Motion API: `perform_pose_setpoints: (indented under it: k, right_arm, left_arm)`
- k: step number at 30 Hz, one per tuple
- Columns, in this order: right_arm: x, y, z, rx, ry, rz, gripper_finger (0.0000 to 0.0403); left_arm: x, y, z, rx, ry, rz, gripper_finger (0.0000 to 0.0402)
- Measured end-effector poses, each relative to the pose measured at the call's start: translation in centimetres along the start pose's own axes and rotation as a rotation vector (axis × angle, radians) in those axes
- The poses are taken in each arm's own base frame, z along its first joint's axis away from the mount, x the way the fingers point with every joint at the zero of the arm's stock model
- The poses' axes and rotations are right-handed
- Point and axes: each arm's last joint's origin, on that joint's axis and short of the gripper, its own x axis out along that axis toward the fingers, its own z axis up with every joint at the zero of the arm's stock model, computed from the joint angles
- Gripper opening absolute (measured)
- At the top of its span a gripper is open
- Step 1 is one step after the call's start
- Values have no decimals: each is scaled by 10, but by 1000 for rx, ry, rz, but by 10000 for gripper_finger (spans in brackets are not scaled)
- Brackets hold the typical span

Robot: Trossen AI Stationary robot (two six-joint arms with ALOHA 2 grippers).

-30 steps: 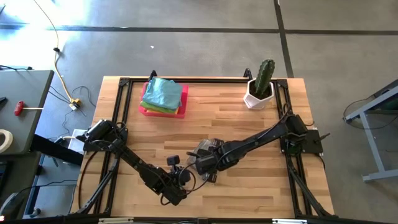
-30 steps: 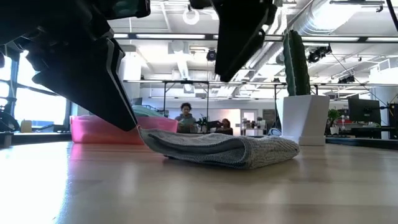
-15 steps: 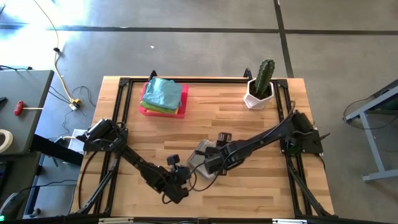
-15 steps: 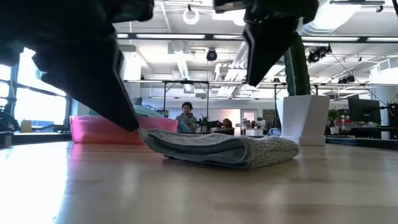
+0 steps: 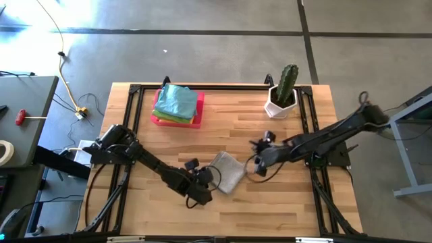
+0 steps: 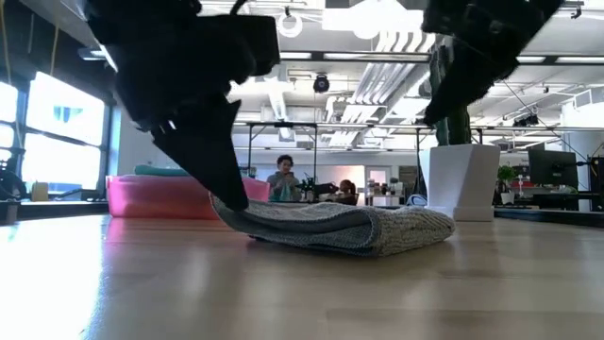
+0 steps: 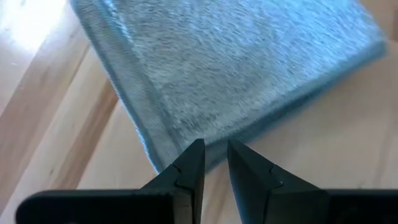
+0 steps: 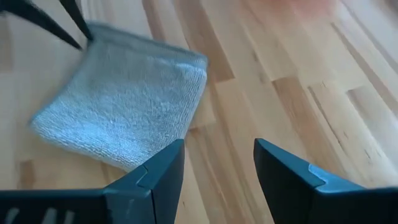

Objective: Fold microfiber towels
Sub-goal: Put the gray towel into the bin

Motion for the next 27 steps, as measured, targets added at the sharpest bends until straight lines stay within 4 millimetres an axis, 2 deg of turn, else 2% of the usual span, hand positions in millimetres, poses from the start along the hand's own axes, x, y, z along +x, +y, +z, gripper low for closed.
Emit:
perform_pose_setpoints:
  k: [6, 11, 21, 27]
  right_arm:
    - [-17, -29, -39, 92, -189, 103, 185]
    - [-26, -47, -64, 92, -338, 166, 185]
    - [-44, -71, -90, 70, -515, 227, 185]
    - [-47, -79, -103, 67, -564, 240, 185]
  left_arm:
    - [6, 9, 8, -56, 8, 14, 63]
    - [11, 15, 13, -90, 20, 17, 63]
    - [16, 22, 21, -126, 18, 13, 63]
    - [18, 24, 25, -148, 18, -7, 63]
